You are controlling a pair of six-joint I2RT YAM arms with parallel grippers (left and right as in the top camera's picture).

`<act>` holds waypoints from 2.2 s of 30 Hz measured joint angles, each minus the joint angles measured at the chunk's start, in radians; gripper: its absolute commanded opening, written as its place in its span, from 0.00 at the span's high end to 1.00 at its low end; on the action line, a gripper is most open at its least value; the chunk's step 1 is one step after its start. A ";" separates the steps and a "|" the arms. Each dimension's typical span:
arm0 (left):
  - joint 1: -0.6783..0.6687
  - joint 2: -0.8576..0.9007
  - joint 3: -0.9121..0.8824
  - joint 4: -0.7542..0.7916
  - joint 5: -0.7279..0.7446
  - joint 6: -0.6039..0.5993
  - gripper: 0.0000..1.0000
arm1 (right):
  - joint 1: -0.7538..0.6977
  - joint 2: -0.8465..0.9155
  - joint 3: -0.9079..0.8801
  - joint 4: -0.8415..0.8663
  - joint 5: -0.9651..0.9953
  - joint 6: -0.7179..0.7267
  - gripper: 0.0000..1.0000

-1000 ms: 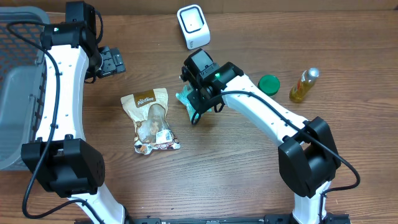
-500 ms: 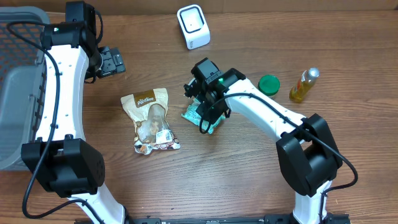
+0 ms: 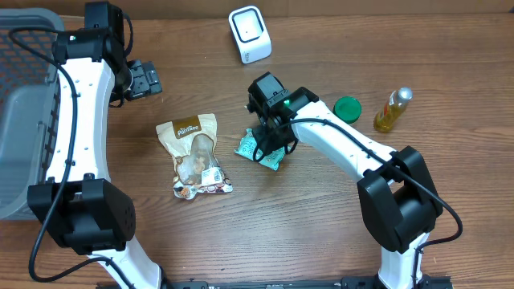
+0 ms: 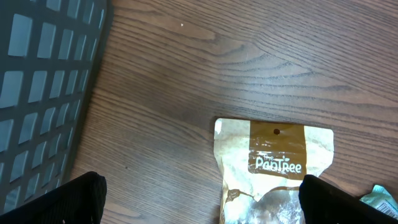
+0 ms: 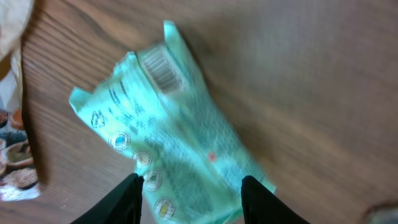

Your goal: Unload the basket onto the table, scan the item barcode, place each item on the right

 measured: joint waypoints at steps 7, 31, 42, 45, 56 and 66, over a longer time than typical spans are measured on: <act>0.000 0.000 0.000 0.019 0.000 0.000 0.00 | 0.000 0.000 0.000 -0.086 -0.037 0.161 0.64; -0.142 0.103 0.004 0.074 0.548 0.133 0.80 | -0.002 -0.007 -0.159 0.040 -0.097 0.317 0.96; -0.318 0.264 0.004 0.048 0.678 0.197 0.96 | -0.020 -0.008 -0.164 0.041 -0.118 0.320 0.96; -0.338 0.264 0.004 0.048 0.678 0.198 0.96 | -0.024 -0.008 -0.164 0.041 -0.126 0.320 0.96; -0.360 0.264 0.000 0.052 0.627 0.168 0.96 | -0.027 -0.008 -0.166 0.027 -0.134 0.320 0.96; -0.360 0.264 -0.096 0.114 0.621 0.160 0.96 | -0.027 -0.008 -0.166 0.027 -0.134 0.319 0.96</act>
